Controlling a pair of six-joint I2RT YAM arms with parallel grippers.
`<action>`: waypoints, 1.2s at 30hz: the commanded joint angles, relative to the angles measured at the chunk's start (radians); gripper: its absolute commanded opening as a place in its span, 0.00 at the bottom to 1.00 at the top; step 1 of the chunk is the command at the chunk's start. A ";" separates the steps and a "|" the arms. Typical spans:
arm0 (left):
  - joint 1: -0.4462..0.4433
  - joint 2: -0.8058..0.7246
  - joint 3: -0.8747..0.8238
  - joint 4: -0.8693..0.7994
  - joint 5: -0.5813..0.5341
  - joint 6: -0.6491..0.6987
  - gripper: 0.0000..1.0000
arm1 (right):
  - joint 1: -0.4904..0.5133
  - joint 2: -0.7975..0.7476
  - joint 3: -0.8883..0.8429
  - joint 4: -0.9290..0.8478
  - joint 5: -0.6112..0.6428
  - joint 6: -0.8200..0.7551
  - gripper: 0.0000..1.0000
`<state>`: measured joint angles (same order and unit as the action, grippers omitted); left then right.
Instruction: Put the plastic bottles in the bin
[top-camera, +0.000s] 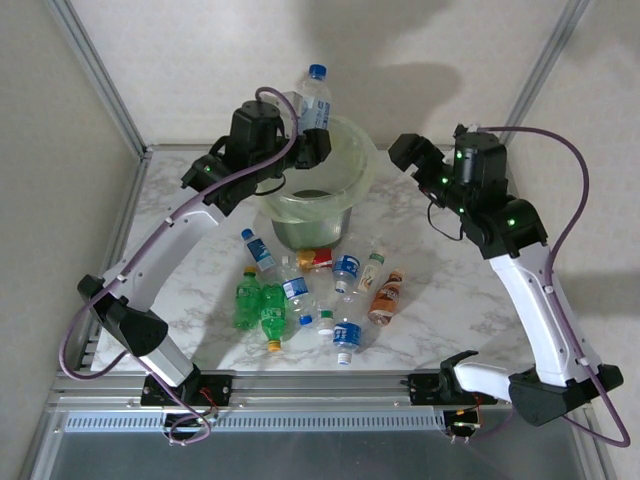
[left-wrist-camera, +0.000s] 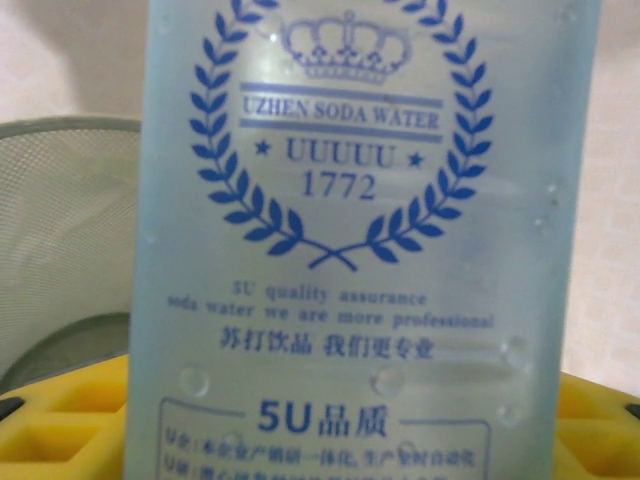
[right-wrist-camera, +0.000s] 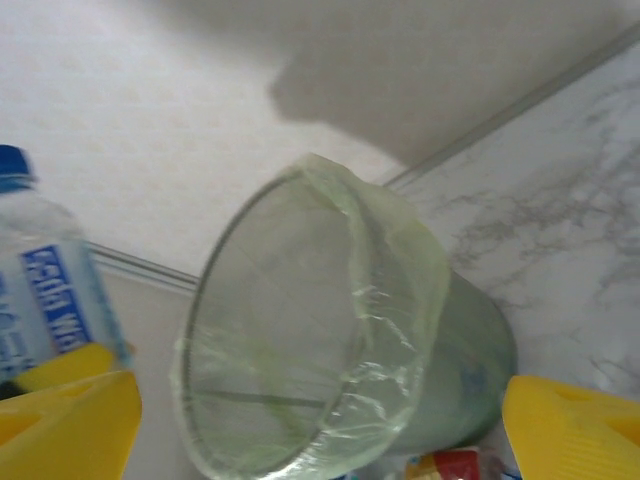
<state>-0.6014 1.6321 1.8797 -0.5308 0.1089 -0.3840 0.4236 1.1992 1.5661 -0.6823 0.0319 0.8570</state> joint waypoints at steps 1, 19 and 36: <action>0.022 0.033 0.021 -0.055 -0.059 0.017 0.50 | 0.004 -0.006 -0.040 -0.075 0.050 0.014 0.93; 0.051 0.142 0.023 -0.134 -0.134 0.015 0.46 | -0.007 -0.069 -0.208 -0.154 0.099 0.045 0.94; 0.054 0.174 0.036 -0.170 -0.176 0.044 0.63 | -0.017 -0.121 -0.272 -0.191 0.124 0.060 0.95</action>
<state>-0.5579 1.7981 1.8797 -0.6792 -0.0353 -0.3592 0.4122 1.1141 1.3151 -0.8452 0.1265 0.8986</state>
